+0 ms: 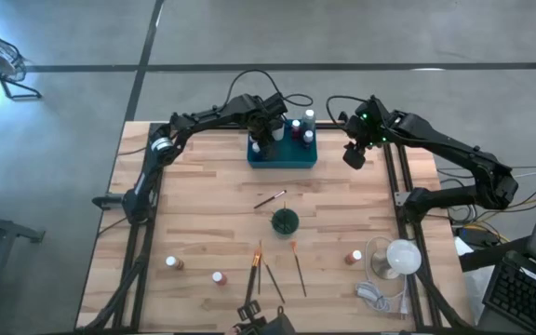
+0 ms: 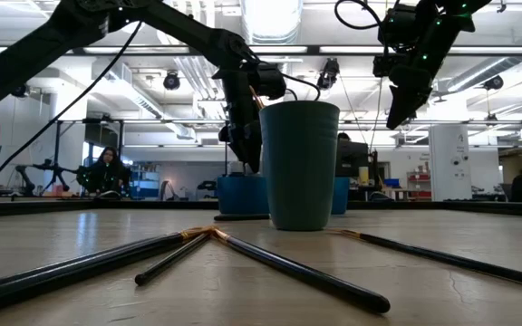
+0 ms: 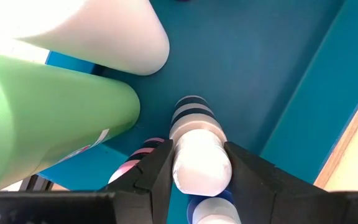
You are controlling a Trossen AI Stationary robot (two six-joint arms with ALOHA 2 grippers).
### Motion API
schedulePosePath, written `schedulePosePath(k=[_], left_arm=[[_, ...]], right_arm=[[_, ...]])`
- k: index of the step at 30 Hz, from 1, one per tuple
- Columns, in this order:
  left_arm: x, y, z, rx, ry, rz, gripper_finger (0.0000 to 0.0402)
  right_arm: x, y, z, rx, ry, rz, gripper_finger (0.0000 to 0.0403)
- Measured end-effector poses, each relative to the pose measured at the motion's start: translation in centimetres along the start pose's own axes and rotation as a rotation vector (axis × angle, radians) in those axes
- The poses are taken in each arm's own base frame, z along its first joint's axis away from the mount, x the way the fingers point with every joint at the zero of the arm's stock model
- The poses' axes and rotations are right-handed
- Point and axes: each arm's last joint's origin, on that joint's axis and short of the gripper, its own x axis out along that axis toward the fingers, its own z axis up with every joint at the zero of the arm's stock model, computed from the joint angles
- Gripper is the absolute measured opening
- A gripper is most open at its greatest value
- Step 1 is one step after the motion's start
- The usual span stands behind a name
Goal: Pick & Place Paint Supplies
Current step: Put the gray paint bottle into the blue bin
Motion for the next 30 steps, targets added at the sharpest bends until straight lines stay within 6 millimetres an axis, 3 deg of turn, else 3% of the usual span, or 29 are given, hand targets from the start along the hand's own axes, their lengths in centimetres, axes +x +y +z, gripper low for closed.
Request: schedulePosePath(k=[11, 23, 27, 30], left_arm=[[0.0, 0.0, -0.1, 0.000, 0.005, -0.007, 0.0145], [-0.1, 0.0, -0.1, 0.000, 0.007, -0.008, 0.0210], [-0.8, 0.0, -0.1, 0.000, -0.008, -0.006, 0.0210], [-2.5, 0.2, 0.1, 0.000, -0.039, 0.010, 0.0210]], right_arm=[[0.0, 0.0, 0.0, 0.000, 0.000, 0.000, 0.0201], [0.0, 0.0, 0.0, 0.000, 0.000, 0.001, 0.0175], [0.0, 0.0, 0.0, -0.001, 0.000, 0.001, 0.0169], [0.0, 0.0, 0.0, -0.001, 0.000, 0.001, 0.0171]])
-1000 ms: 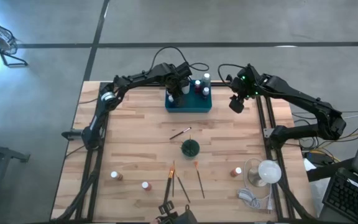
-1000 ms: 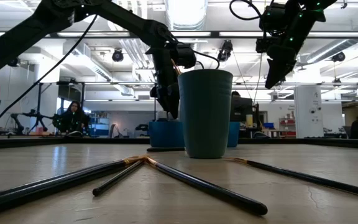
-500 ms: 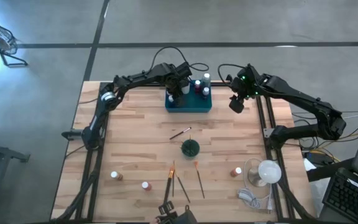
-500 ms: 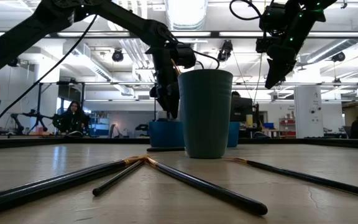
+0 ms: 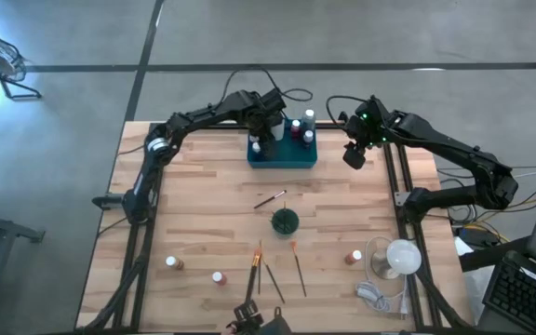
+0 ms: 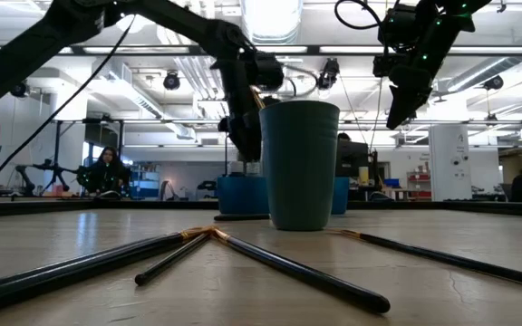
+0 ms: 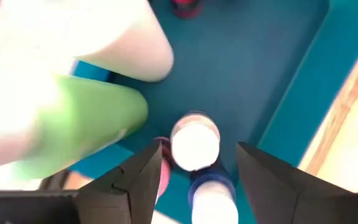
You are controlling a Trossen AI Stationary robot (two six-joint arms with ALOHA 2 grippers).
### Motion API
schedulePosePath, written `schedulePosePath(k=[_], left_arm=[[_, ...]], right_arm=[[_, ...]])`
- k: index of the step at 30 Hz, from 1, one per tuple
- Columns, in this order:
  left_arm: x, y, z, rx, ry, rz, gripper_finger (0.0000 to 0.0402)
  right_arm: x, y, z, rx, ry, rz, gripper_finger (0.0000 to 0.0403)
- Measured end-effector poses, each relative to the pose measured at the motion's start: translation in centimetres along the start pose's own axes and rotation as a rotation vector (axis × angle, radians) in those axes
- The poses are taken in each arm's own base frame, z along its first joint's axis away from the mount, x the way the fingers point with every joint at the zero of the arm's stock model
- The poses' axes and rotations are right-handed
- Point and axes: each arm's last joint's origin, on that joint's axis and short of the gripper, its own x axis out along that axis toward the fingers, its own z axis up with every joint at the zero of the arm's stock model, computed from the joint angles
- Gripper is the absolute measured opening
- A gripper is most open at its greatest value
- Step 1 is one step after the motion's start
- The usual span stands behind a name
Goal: Pick & Place Paint Supplies
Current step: Put the gray paint bottle into the blue bin, then put the yellow paint bottle into the blue bin
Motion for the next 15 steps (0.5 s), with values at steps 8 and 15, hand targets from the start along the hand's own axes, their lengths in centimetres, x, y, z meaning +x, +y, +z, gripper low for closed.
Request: schedulePosePath(k=[8, 15], left_arm=[[-5.8, 0.3, -0.3, -0.005, 0.051, 0.031, 0.0210], [-11.4, -0.5, -2.0, -0.004, 0.120, 0.022, 0.0209]], right_arm=[[0.0, 0.0, 0.0, 0.000, 0.000, 0.000, 0.0193], [0.0, 0.0, 0.0, -0.005, 0.000, 0.000, 0.0207]])
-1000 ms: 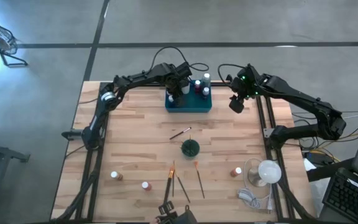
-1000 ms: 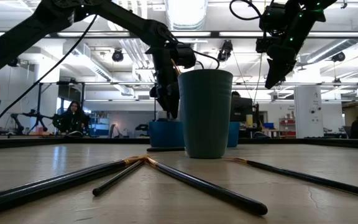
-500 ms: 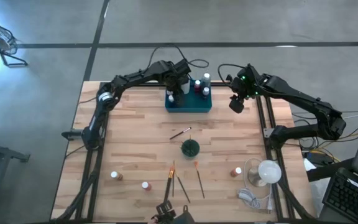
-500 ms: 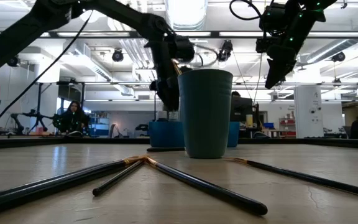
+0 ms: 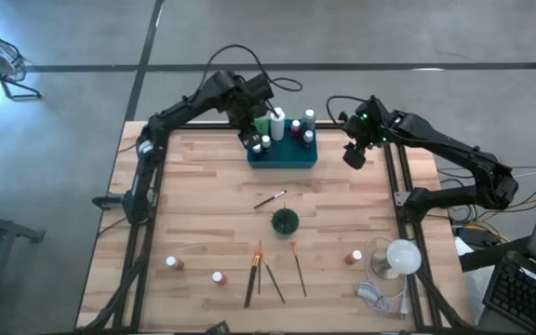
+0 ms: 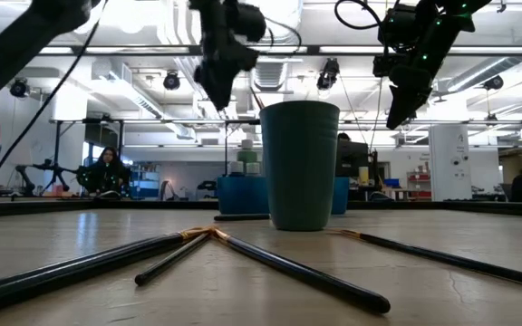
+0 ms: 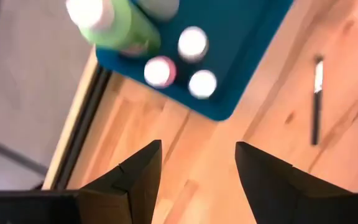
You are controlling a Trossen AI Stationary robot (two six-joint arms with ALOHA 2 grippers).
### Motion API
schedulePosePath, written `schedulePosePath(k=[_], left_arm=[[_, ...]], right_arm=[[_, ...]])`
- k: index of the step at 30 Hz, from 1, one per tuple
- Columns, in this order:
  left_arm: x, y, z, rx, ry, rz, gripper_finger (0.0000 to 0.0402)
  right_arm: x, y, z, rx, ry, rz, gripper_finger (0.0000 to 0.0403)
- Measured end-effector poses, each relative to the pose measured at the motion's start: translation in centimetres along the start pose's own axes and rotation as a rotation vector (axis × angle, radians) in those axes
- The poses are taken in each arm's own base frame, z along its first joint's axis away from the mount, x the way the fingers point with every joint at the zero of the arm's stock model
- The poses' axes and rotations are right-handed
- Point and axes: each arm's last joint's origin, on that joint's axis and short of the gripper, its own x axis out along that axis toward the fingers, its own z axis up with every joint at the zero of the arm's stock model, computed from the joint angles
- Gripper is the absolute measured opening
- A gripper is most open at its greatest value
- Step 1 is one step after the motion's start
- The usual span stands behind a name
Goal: Pick & Place Paint Supplies
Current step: Put the yellow paint bottle into the blue bin
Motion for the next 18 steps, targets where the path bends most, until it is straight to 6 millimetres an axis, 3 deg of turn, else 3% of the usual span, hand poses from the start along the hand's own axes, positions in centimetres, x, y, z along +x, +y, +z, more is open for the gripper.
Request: schedulePosePath(k=[5, 10, 18], left_arm=[[-3.9, -1.9, -2.3, 0.000, -0.081, -0.059, 0.0209], [-6.8, -4.2, -5.8, -0.031, -0.109, -0.097, 0.0209], [-8.9, -7.6, -12.8, -0.112, -0.071, -0.161, 0.0208]], right_arm=[[0.0, 0.0, 0.0, -0.013, -0.004, -0.001, 0.0213], [0.0, 0.0, 0.1, 0.001, -0.007, -0.002, 0.0218], [0.0, -0.1, 0.5, 0.031, -0.057, -0.013, 0.0229]])
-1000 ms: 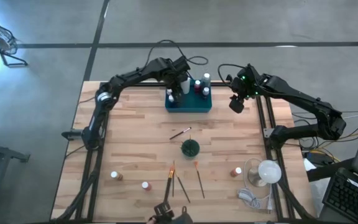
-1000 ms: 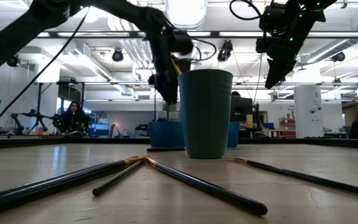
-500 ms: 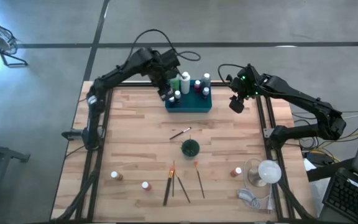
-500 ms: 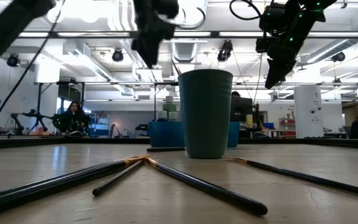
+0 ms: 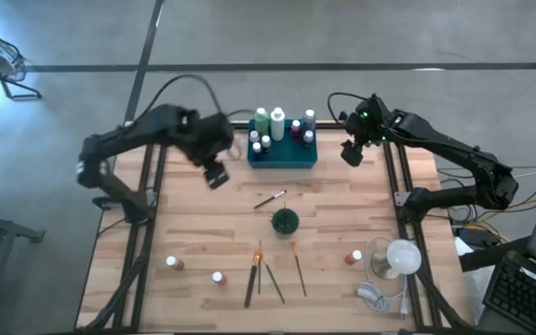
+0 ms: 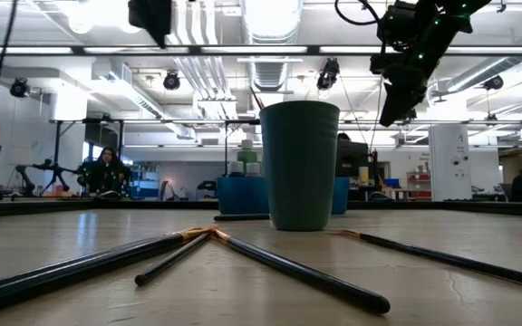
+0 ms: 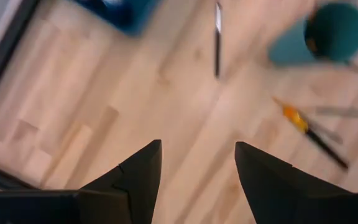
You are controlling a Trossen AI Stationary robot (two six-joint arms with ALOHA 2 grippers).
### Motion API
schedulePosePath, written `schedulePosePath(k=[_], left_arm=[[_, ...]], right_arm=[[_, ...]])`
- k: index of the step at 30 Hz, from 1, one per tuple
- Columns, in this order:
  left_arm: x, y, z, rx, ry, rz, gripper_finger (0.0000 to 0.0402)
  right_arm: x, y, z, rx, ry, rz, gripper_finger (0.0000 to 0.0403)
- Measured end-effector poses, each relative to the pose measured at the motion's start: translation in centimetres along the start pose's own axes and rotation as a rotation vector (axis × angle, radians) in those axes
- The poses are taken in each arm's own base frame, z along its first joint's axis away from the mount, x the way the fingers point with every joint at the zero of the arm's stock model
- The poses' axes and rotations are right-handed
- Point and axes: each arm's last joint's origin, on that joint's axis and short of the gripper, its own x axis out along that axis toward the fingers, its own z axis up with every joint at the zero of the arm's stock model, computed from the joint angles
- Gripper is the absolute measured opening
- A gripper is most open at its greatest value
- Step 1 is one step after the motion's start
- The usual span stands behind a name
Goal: Pick & Place Paint Supplies
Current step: Put the yellow paint bottle into the blue bin
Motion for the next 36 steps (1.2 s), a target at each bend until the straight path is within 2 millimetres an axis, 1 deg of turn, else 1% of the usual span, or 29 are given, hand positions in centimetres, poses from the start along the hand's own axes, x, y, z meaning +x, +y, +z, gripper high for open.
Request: schedulePosePath(k=[4, 9, 12, 16, 21, 24, 27, 32, 36], left_arm=[[-0.1, -1.2, -3.9, 0.111, 0.036, -0.025, 0.0208], [0.7, -2.0, -8.5, 0.301, 0.095, -0.054, 0.0208], [1.4, -2.1, -11.0, 0.327, 0.145, -0.075, 0.0208], [2.4, -2.4, -13.8, 0.338, 0.250, -0.152, 0.0208], [3.8, -2.8, -17.2, 0.392, 0.332, -0.127, 0.0208], [4.8, -3.1, -18.8, 0.381, 0.371, -0.086, 0.0208], [5.4, -3.7, -19.8, 0.381, 0.377, -0.081, 0.0208], [5.8, -4.7, -20.8, 0.352, 0.353, -0.102, 0.0208], [5.6, -5.1, -21.3, 0.304, 0.342, -0.102, 0.0208]], right_arm=[[0.0, 0.0, 0.0, 0.045, 0.000, 0.000, 0.0237], [0.0, 0.0, 0.0, 0.149, 0.000, 0.000, 0.0248], [0.0, 0.0, 0.0, 0.215, 0.001, 0.000, 0.0254], [0.0, 0.0, 0.1, 0.298, -0.005, 0.000, 0.0263], [0.0, 0.0, 0.1, 0.388, -0.009, 0.001, 0.0275], [0.0, 0.0, 0.1, 0.416, -0.006, 0.001, 0.0282], [0.0, 0.0, 0.1, 0.419, -0.007, 0.001, 0.0290], [0.0, 0.0, 0.1, 0.420, -0.008, 0.001, 0.0298], [0.0, 0.0, 0.1, 0.412, -0.009, 0.000, 0.0302]])
